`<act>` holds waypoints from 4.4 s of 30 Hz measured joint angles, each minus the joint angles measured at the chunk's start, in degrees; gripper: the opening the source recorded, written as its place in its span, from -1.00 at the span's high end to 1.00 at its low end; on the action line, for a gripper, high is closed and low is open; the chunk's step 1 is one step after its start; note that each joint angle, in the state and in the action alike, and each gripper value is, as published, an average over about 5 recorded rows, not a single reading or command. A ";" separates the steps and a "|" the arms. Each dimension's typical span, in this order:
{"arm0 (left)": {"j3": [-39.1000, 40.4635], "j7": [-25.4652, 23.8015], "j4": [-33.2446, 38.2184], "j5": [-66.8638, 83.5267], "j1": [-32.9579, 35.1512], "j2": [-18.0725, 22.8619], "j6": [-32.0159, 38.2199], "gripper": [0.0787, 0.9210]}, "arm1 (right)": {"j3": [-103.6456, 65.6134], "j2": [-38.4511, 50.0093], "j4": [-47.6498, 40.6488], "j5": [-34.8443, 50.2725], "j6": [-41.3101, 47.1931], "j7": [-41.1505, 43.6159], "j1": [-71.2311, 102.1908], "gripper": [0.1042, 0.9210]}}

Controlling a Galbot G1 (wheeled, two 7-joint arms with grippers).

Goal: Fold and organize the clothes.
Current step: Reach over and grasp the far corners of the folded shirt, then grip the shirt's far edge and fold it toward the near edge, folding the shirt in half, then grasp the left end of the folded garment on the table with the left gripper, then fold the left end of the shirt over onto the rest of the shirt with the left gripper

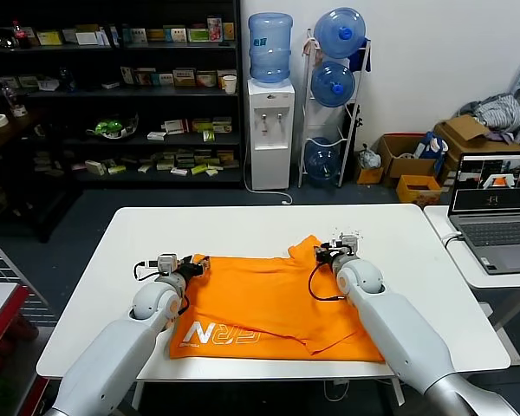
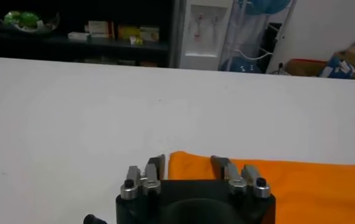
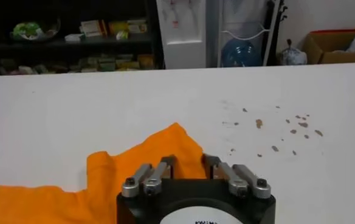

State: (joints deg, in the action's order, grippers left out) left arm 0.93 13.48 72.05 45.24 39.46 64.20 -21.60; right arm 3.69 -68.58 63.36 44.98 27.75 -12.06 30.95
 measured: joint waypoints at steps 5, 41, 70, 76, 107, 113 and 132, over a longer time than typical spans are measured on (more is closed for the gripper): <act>0.27 -0.19 0.06 -0.05 -0.04 -0.03 0.33 0.29 | 0.14 0.09 0.51 0.45 0.18 0.09 0.33 0.82; -3.98 2.13 17.56 -0.72 10.42 -6.84 3.77 0.97 | -5.12 13.85 25.81 6.09 -6.51 -3.87 16.28 0.95; -6.20 5.99 33.22 -0.60 24.46 -11.79 2.19 0.83 | -12.86 22.88 43.86 8.66 -3.66 -7.65 34.20 0.66; -7.00 6.30 34.48 -0.59 26.07 -12.50 1.09 0.43 | -14.45 23.89 45.34 8.63 -2.77 -7.23 36.58 0.24; -8.01 7.63 31.63 -0.32 29.31 -9.88 -0.19 -0.45 | -24.33 24.26 50.10 5.84 -3.20 -6.35 46.29 -0.76; -7.98 7.48 30.56 -0.20 28.98 -9.09 0.24 -0.04 | -24.51 24.22 50.10 5.68 -3.24 -6.41 46.50 -0.76; -8.35 7.96 30.69 -0.57 29.26 -8.16 1.25 0.94 | -24.19 23.43 49.55 4.94 -3.92 -6.38 46.30 -0.76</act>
State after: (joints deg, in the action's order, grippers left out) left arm -7.42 21.43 102.74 44.67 68.73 56.04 -20.36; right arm -20.50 -45.15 112.91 49.92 23.83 -18.44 77.25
